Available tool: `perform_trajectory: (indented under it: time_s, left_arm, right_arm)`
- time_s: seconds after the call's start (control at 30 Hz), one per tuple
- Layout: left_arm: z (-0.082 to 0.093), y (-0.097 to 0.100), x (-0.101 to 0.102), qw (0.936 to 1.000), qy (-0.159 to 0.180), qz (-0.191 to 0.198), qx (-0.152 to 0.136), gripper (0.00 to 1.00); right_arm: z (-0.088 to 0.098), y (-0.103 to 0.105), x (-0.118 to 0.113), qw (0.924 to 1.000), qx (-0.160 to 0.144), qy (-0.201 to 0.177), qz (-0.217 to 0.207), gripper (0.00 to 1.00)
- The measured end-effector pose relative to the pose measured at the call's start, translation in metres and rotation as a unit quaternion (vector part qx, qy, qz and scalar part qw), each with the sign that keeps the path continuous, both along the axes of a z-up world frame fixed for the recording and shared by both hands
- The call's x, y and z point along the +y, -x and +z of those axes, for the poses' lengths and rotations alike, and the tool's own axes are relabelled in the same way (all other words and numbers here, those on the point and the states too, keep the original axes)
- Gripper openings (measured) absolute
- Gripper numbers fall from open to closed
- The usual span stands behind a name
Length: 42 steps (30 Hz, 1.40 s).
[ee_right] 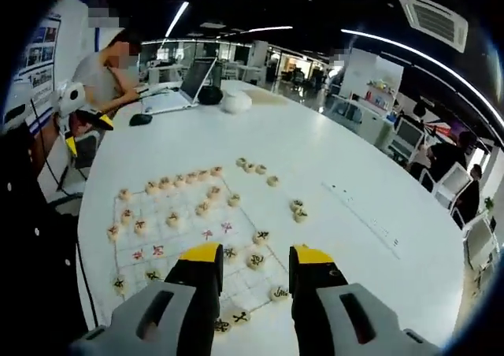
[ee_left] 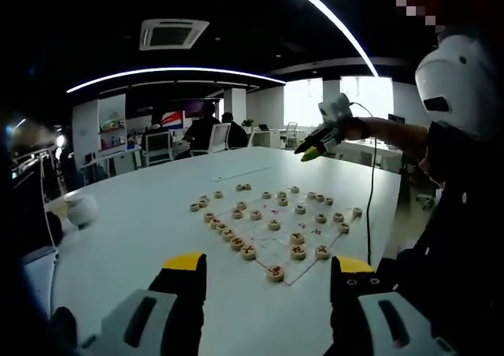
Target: Pick up the chess pieces one by one and place each piece onto its starting position on the chessboard, setting the pieces on their correct points until all the chess pieces are arranged in the starting layout
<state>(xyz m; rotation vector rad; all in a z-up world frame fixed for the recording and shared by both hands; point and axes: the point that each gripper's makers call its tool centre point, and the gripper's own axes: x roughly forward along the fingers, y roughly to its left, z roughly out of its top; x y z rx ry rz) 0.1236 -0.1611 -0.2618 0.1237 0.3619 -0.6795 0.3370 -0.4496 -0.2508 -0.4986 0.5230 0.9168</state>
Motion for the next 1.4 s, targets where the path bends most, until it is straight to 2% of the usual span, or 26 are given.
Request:
perform_trajectory:
  time_s: [0.07,0.23,0.27,0.47,0.63,0.67,0.83,1.0,1.1,1.2,1.3,1.4]
  left_arm:
    - [0.000,0.001,0.002,1.0000,0.002,0.004,0.000,0.64]
    - [-0.002,0.002,0.008,0.9999,-0.003,0.013,0.001,0.64]
    - [-0.002,0.003,0.012,0.9998,-0.012,0.018,0.002,0.64]
    - [-0.001,0.008,0.022,0.9995,-0.010,0.030,0.002,0.64]
    - [-0.004,0.012,0.026,0.9992,-0.008,0.039,0.006,0.64]
    - [-0.004,0.012,0.027,0.9991,-0.007,0.041,0.006,0.64]
    - [-0.007,0.015,0.030,0.9988,-0.007,0.047,0.010,0.64]
    - [-0.009,0.018,0.036,0.9984,-0.004,0.055,0.011,0.64]
    - [-0.010,0.018,0.036,0.9984,-0.004,0.055,0.012,0.64]
    - [-0.010,0.018,0.036,0.9985,-0.005,0.054,0.012,0.64]
    - [-0.010,0.017,0.034,0.9987,-0.004,0.051,0.011,0.64]
    - [-0.009,0.016,0.032,0.9988,-0.003,0.048,0.010,0.64]
  right_arm:
    - [-0.006,-0.012,0.007,0.9997,0.009,0.023,0.010,0.34]
    - [-0.024,-0.043,0.024,0.9981,0.034,0.048,0.015,0.34]
    - [-0.034,-0.053,0.028,0.9966,0.052,0.061,0.016,0.34]
    - [-0.062,-0.090,0.041,0.9917,0.075,0.103,0.012,0.33]
    - [-0.087,-0.112,0.053,0.9856,0.106,0.132,0.000,0.32]
    - [-0.091,-0.116,0.054,0.9850,0.103,0.138,-0.002,0.32]
    - [-0.106,-0.121,0.058,0.9795,0.113,0.166,-0.014,0.30]
    - [-0.115,-0.130,0.055,0.9756,0.127,0.178,-0.020,0.26]
    - [-0.117,-0.133,0.052,0.9749,0.129,0.180,-0.025,0.19]
    - [-0.118,-0.137,0.049,0.9749,0.128,0.180,-0.029,0.19]
    - [-0.115,-0.125,0.049,0.9756,0.113,0.187,-0.023,0.19]
    - [-0.105,-0.121,0.046,0.9784,0.109,0.175,-0.020,0.19]
